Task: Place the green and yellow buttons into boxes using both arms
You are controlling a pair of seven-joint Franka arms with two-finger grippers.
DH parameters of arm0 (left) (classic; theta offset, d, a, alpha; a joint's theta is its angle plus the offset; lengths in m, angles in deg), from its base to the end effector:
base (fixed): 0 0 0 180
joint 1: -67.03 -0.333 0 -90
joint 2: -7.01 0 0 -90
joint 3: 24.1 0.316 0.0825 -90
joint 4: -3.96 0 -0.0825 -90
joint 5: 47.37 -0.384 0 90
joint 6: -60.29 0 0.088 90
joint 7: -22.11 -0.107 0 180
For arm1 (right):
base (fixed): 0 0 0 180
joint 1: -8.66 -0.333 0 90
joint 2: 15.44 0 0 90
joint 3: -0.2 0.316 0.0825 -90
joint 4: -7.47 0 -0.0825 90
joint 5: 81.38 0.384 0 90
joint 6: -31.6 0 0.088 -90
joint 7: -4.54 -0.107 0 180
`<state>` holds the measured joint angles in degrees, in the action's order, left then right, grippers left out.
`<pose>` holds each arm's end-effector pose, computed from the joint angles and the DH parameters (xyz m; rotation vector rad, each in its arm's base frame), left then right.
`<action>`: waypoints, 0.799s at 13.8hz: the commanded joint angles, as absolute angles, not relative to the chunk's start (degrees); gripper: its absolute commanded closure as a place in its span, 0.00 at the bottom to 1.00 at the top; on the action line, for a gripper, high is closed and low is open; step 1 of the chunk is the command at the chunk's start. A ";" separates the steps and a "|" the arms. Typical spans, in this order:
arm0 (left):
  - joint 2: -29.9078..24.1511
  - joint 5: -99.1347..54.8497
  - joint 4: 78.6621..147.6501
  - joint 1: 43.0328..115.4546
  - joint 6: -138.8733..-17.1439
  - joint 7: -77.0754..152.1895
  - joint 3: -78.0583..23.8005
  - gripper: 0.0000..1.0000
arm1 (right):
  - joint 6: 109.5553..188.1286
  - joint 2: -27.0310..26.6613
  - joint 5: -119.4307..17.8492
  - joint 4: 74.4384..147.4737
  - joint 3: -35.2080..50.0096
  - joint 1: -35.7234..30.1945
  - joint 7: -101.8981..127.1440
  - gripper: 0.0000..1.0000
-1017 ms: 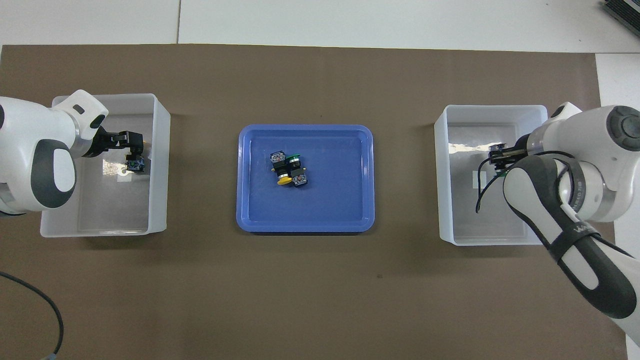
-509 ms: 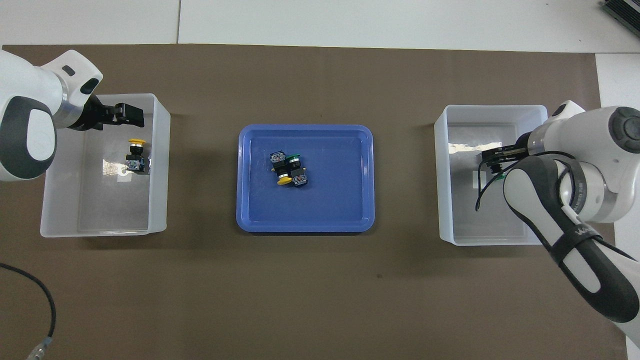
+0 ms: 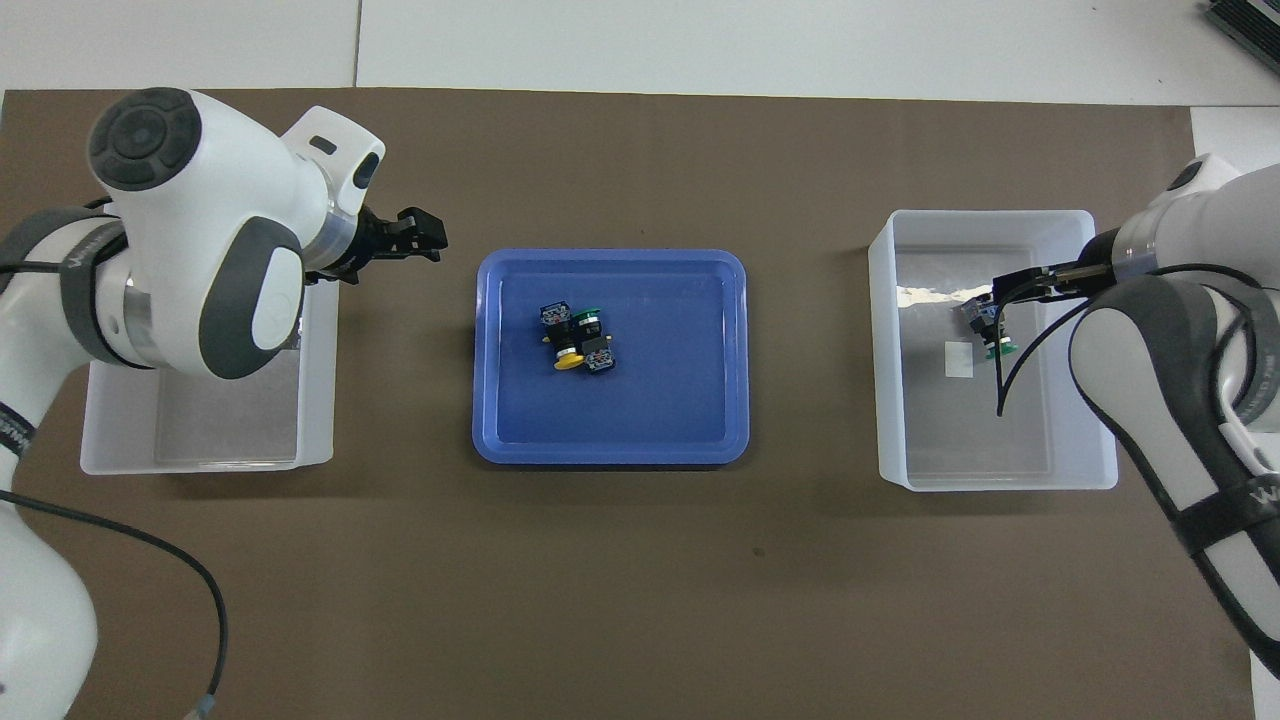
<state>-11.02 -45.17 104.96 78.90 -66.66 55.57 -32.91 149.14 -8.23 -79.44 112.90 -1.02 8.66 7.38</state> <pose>0.6140 -0.2244 0.4022 2.9794 0.3816 0.1355 0.6044 -0.0106 0.4654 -3.1136 -0.0221 -0.1348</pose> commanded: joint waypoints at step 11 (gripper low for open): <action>-10.48 -44.64 122.52 90.32 -88.50 72.03 -31.92 0.14 | 148.84 -9.37 -75.05 114.69 -0.33 -3.03 -13.83 0.00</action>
